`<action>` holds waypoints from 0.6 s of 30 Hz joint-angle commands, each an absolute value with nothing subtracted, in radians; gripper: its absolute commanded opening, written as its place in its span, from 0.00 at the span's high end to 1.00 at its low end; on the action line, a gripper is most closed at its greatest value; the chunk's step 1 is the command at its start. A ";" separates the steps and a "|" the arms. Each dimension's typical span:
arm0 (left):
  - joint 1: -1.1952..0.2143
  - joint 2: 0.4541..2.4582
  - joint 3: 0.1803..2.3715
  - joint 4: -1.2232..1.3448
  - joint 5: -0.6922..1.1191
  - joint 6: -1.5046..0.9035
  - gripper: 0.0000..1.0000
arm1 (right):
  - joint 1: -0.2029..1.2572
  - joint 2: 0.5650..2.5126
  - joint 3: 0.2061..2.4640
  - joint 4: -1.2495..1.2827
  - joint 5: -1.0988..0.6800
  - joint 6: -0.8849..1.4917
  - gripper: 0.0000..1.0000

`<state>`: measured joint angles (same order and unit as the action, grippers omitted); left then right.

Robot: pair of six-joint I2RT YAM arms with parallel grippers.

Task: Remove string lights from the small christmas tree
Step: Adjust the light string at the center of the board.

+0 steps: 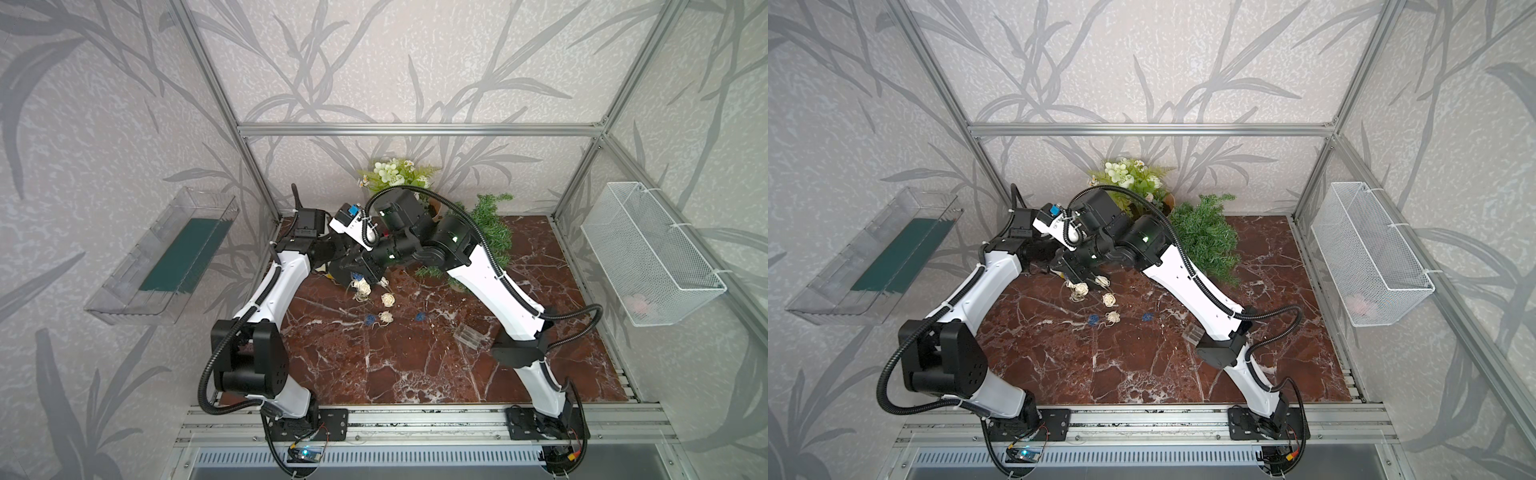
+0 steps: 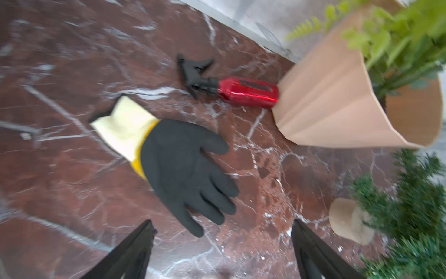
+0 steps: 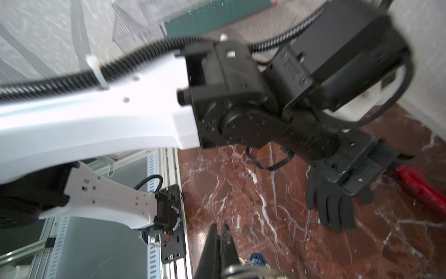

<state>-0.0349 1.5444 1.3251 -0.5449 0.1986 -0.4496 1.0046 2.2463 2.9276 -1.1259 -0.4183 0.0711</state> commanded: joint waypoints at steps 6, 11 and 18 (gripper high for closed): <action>0.000 1.455 1.244 -0.510 0.160 -0.483 0.11 | 1.002 2.121 2.588 -1.136 -0.416 0.086 1.00; -0.004 1.415 1.189 -0.504 0.181 -0.498 0.11 | 0.974 1.956 2.195 -1.113 -0.333 0.086 1.00; -0.049 1.380 1.191 -0.560 0.207 -0.465 0.12 | 0.902 1.639 1.567 -0.861 -0.217 0.235 0.88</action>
<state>-0.0257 1.4181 1.1717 -0.5209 0.1940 -0.4805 0.9195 1.7596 1.6611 -0.9627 -0.3004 0.1684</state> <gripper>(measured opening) 0.885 0.053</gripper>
